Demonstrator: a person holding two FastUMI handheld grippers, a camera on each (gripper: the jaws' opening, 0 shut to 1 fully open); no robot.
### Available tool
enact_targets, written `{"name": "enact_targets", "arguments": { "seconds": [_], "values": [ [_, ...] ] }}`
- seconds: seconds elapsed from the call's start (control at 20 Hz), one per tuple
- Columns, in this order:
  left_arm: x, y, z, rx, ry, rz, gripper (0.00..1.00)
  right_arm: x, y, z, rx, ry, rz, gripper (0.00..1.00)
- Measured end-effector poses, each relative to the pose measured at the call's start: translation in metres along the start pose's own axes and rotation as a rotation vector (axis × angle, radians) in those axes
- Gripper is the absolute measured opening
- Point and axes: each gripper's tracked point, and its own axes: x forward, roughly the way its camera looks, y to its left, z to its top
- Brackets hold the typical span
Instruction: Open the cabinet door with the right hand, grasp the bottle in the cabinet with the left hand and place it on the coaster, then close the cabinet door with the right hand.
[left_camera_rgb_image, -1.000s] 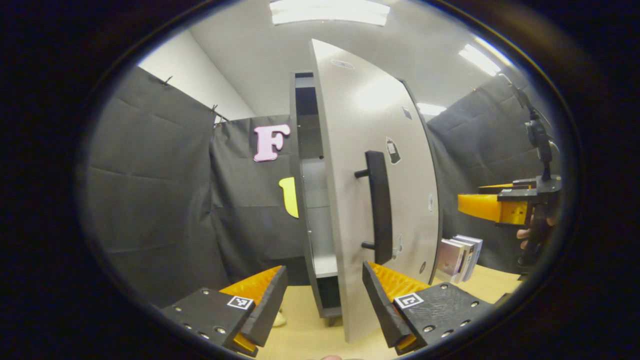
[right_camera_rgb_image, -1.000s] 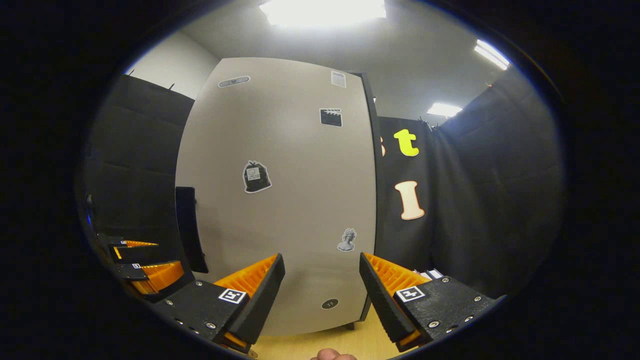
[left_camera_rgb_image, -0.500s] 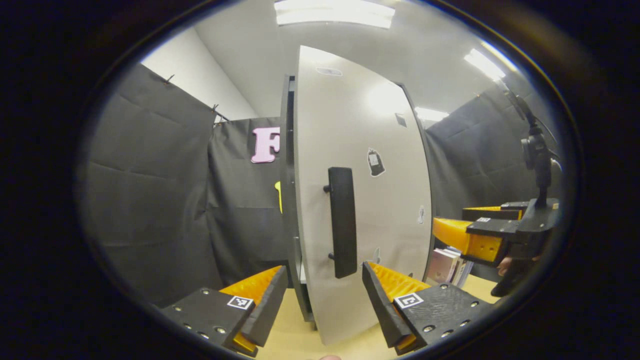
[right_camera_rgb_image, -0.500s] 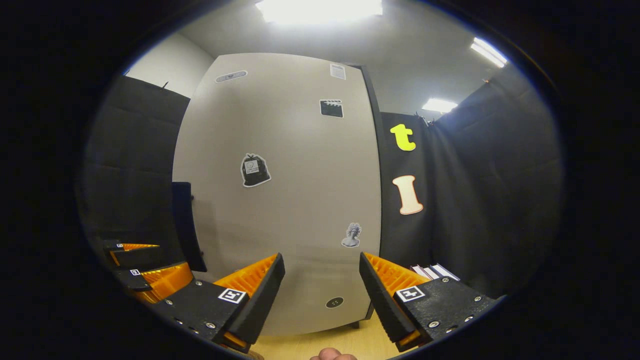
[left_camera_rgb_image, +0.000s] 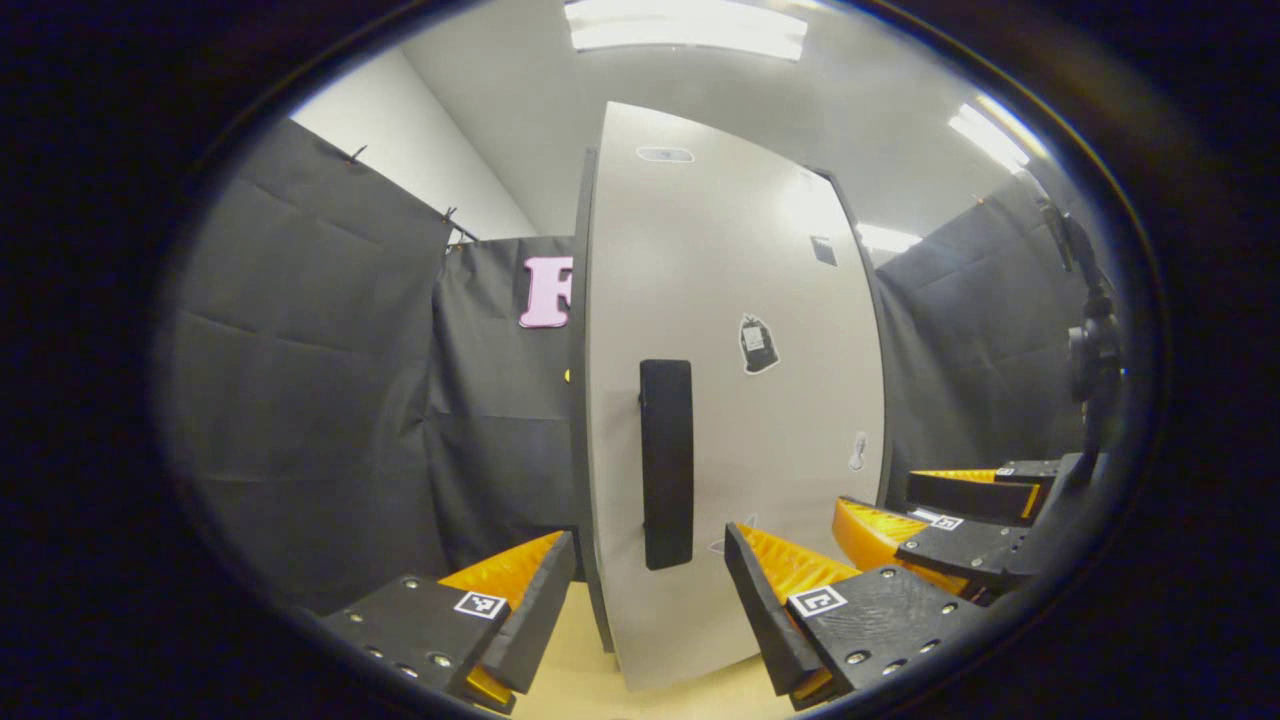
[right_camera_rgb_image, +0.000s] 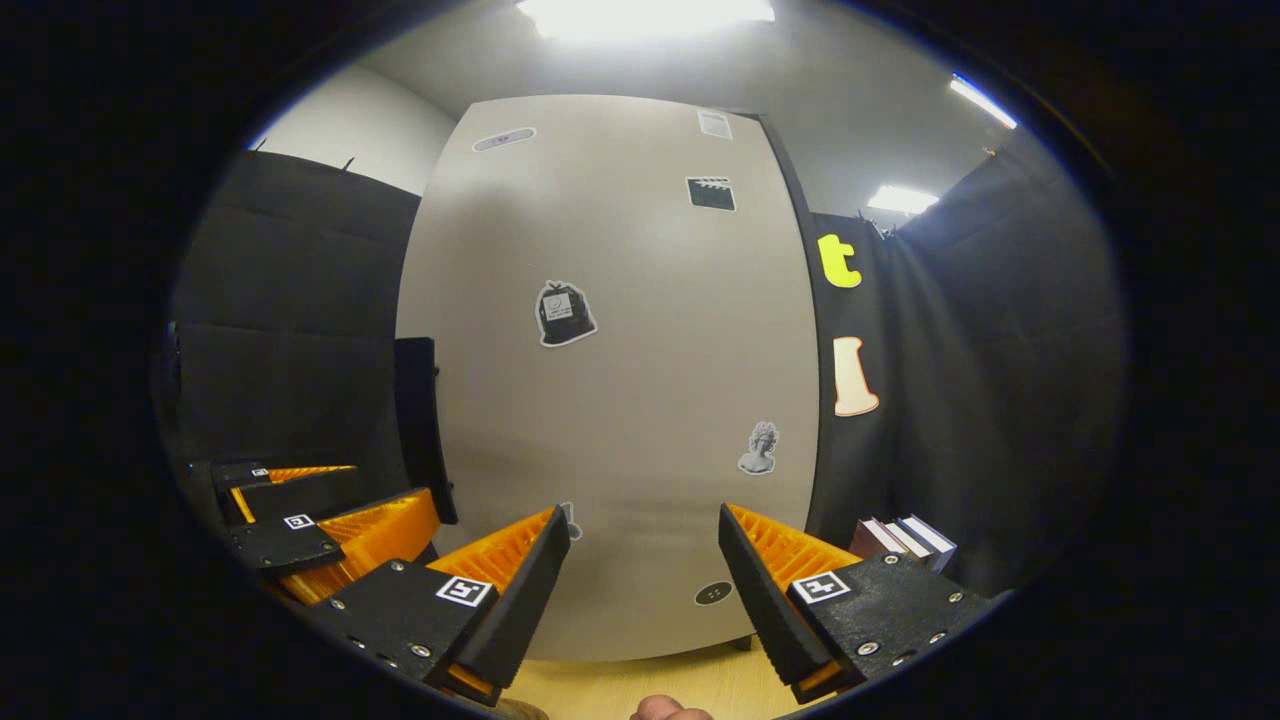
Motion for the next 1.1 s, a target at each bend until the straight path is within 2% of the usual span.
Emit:
{"name": "enact_targets", "arguments": {
  "seconds": [0.3, 0.35, 0.4, 0.45, 0.7, 0.75, 0.8, 1.1],
  "values": [
    [0.003, 0.001, -0.006, -0.043, 0.068, -0.006, 0.87, 0.003, 0.010, -0.002, -0.015, -0.006, 0.022, 0.93],
    [0.003, 0.000, -0.006, -0.034, 0.071, -0.004, 0.92, 0.003, 0.010, 0.002, -0.022, -0.019, 0.022, 0.93],
    [0.005, -0.001, -0.006, -0.030, 0.068, -0.005, 0.87, 0.004, 0.011, 0.004, -0.022, -0.028, 0.027, 0.91],
    [0.002, -0.001, -0.006, -0.027, 0.068, -0.009, 0.86, 0.005, 0.014, 0.005, -0.020, -0.033, 0.030, 0.93],
    [0.003, -0.001, -0.006, 0.011, 0.059, -0.003, 0.86, 0.007, 0.010, 0.002, -0.021, -0.026, 0.007, 0.93],
    [0.002, 0.000, -0.007, 0.011, 0.063, -0.003, 0.86, 0.008, 0.009, 0.001, -0.028, -0.024, 0.004, 0.93],
    [0.002, 0.000, -0.006, 0.007, 0.062, -0.004, 0.92, 0.008, 0.008, 0.002, -0.034, -0.025, 0.000, 0.92],
    [0.003, 0.000, -0.006, -0.011, 0.054, 0.004, 0.92, 0.005, 0.004, 0.006, -0.049, -0.043, -0.021, 0.93]
  ]
}}
